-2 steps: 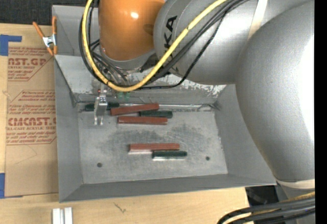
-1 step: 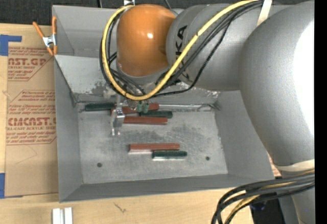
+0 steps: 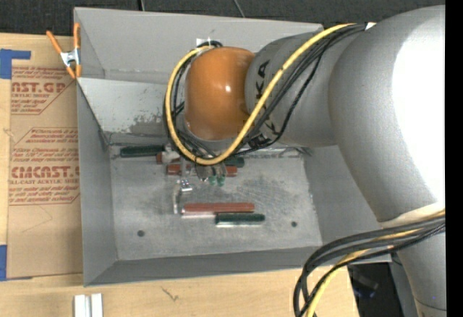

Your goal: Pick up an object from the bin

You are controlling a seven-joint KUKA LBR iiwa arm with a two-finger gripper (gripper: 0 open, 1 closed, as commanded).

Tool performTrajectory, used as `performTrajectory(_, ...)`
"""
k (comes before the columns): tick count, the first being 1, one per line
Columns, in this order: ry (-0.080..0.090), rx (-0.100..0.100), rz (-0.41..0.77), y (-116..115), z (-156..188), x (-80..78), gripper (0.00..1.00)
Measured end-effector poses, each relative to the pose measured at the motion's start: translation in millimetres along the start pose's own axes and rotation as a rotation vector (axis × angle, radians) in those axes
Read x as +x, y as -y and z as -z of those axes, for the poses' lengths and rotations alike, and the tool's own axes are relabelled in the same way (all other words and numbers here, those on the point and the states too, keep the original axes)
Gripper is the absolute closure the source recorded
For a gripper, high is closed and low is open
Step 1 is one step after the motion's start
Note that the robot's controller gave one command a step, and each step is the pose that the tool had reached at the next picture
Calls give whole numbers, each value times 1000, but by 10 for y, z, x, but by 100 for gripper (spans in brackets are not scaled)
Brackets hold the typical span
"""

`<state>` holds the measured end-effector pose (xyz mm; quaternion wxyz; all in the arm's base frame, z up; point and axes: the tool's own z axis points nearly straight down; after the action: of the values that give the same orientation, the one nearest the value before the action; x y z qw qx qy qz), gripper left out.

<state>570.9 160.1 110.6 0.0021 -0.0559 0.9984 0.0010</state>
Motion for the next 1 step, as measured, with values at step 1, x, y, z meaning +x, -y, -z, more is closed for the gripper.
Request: performTrajectory(1, 10, 0, 88, 103, -169, 116, 0)
